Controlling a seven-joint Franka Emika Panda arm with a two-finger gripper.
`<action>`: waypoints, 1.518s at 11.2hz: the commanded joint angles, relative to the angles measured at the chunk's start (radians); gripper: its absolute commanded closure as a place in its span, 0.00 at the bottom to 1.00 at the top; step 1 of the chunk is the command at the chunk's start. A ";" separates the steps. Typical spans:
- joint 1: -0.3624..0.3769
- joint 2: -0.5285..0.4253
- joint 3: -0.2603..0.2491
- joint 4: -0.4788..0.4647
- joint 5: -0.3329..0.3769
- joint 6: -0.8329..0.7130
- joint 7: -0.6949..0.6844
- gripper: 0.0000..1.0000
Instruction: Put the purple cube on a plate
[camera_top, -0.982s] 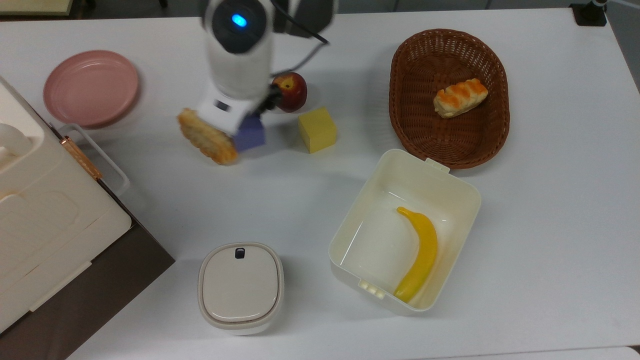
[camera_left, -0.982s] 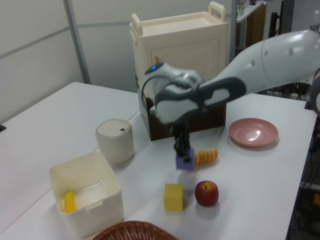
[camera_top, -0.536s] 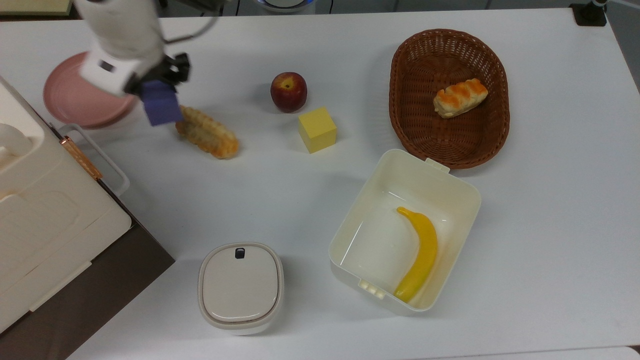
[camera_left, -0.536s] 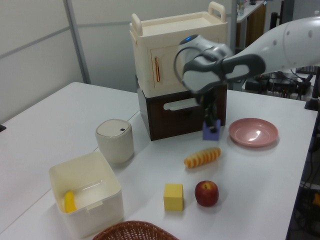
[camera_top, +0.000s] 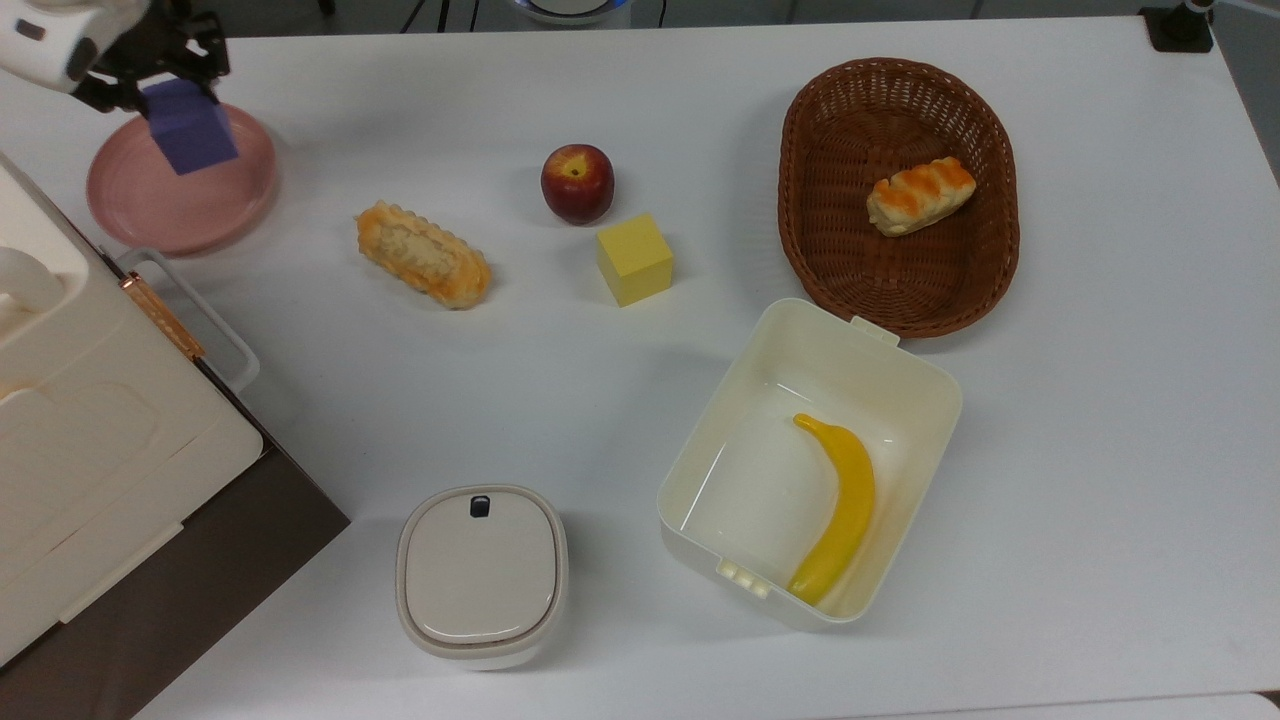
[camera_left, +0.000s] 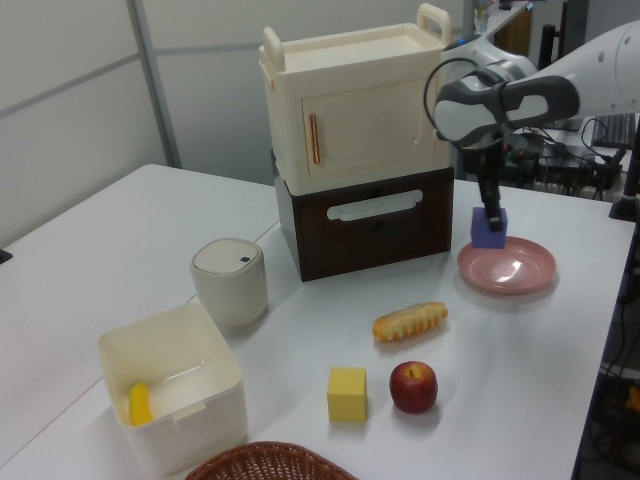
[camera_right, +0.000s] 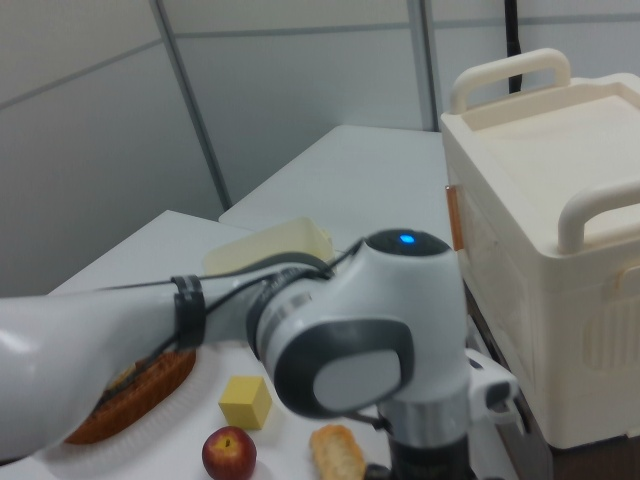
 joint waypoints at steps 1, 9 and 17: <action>-0.066 0.021 0.006 -0.036 -0.009 0.097 -0.060 0.42; -0.060 0.046 0.012 -0.013 -0.014 0.069 -0.034 0.00; 0.255 -0.129 0.027 0.016 0.051 -0.088 0.686 0.00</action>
